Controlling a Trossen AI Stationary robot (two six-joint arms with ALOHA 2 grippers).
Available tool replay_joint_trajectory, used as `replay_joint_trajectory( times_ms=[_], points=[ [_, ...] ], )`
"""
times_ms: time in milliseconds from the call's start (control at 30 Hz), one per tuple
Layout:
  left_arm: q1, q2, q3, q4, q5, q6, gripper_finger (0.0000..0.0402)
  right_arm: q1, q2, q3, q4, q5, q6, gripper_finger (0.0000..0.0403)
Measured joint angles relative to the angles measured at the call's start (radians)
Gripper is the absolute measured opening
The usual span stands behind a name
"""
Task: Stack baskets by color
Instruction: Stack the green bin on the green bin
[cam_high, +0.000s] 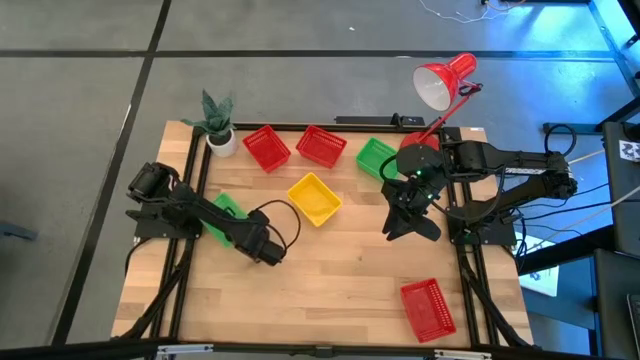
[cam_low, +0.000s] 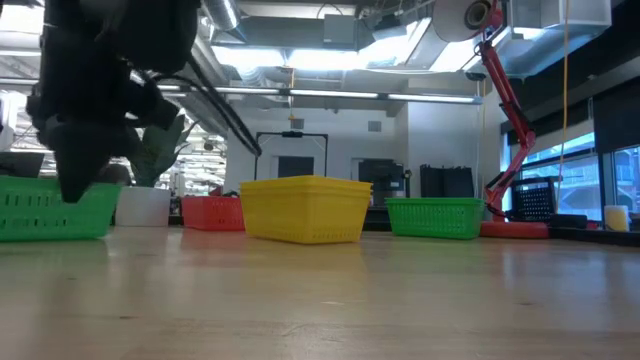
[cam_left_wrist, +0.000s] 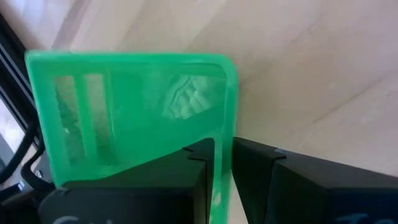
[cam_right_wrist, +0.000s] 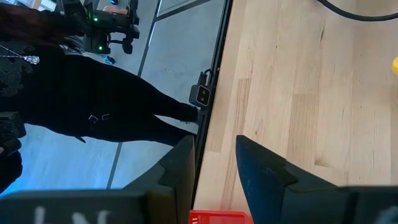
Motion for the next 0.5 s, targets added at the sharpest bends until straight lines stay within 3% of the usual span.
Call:
replay_joint_trajectory(
  times_ms=[300, 500],
  points=[
    [0.0, 0.0, 0.009, 0.013, 0.015, 0.138, 0.0005, 0.0, 0.0, 0.0, 0.0, 0.0, 0.004, 0.0117],
    [-0.003, -0.001, 0.127, -0.036, 0.024, 0.264, 0.0002, 0.002, 0.012, 0.0, 0.0, 0.0, 0.022, 0.0117]
  ],
)
